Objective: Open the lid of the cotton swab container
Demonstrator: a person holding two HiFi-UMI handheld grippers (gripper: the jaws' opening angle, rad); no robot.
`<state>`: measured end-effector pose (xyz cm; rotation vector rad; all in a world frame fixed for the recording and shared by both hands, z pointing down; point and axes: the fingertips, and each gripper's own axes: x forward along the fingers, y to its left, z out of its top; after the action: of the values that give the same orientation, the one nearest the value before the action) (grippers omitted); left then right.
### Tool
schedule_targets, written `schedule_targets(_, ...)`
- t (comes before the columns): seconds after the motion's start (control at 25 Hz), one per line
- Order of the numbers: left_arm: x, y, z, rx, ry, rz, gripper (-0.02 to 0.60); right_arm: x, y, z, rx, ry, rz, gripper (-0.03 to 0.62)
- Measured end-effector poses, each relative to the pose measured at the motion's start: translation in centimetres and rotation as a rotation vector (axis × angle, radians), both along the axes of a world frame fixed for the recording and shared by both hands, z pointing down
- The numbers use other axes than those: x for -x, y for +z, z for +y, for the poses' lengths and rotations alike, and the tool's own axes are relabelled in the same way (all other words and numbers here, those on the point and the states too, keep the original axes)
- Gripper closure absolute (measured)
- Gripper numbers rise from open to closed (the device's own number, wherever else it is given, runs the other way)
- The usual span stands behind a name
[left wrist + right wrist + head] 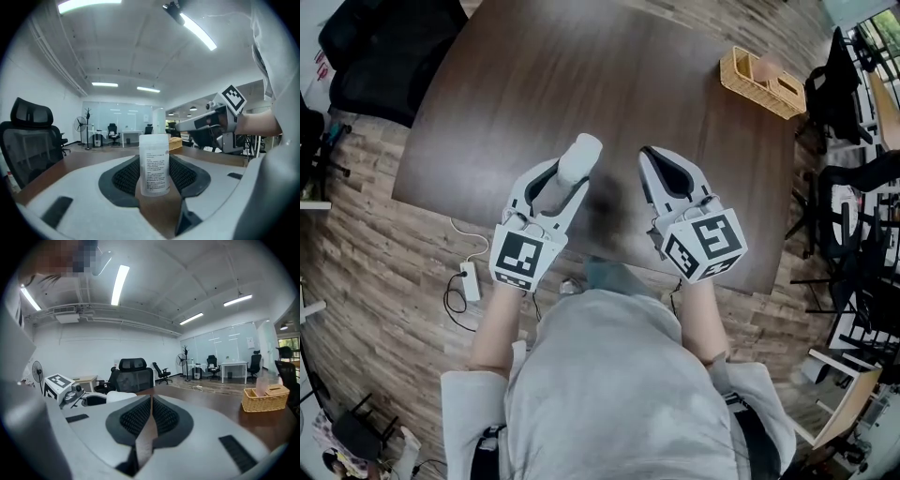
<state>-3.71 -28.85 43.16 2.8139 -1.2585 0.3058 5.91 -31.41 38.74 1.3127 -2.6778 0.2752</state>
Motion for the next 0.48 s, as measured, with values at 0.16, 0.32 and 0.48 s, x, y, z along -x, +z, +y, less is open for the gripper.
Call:
schedule_targets(0.16, 0.6, -3.3, 1.2, -0.056, -0.026, 0.039, 0.388, 1.1, -1.6, 1.5, -0.006, -0.038, -0.011, 0.577)
schedule_targets(0.32, 0.9, -5.8, 2.4, -0.108, -0.053, 0.051, 0.388, 2.9, -2.9, 3.4, -0.005, -0.115, -0.024, 0.577)
schedule_targets(0.48, 1.1, -7.2, 3.6, -0.126, -0.057, 0.073, 0.388, 4.7, -4.6, 5.3, -0.012, -0.203, -0.065, 0.572)
